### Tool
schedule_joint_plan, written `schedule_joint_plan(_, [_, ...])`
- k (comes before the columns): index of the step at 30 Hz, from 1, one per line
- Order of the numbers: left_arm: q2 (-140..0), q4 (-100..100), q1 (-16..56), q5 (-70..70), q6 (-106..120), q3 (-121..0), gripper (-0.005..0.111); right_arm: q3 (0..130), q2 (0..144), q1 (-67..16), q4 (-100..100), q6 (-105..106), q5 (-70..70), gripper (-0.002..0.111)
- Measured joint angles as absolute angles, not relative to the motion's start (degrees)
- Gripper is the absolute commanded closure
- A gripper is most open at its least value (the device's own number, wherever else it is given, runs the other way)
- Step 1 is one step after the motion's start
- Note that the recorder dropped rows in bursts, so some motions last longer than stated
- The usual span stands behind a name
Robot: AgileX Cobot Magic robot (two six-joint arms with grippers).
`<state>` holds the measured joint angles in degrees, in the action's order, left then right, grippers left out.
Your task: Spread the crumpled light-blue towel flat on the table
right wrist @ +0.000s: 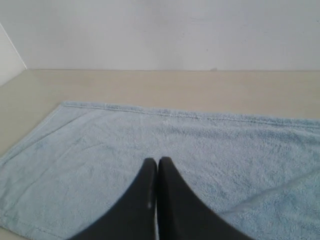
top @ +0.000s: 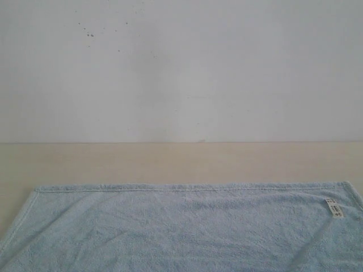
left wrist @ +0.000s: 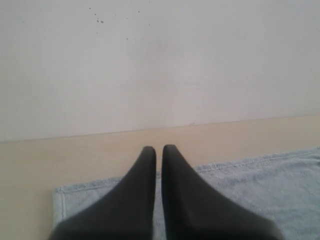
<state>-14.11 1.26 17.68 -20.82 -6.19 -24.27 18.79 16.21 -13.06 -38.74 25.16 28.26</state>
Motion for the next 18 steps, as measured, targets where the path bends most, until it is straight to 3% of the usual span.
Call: schedule_joint_plan(18, [-12.3, 1.3, 17.7, -28.3, -4.4, -24.2, 0.102, 18.8, 15.7, -13.1, -38.7, 18.7, 32.3, 0.108])
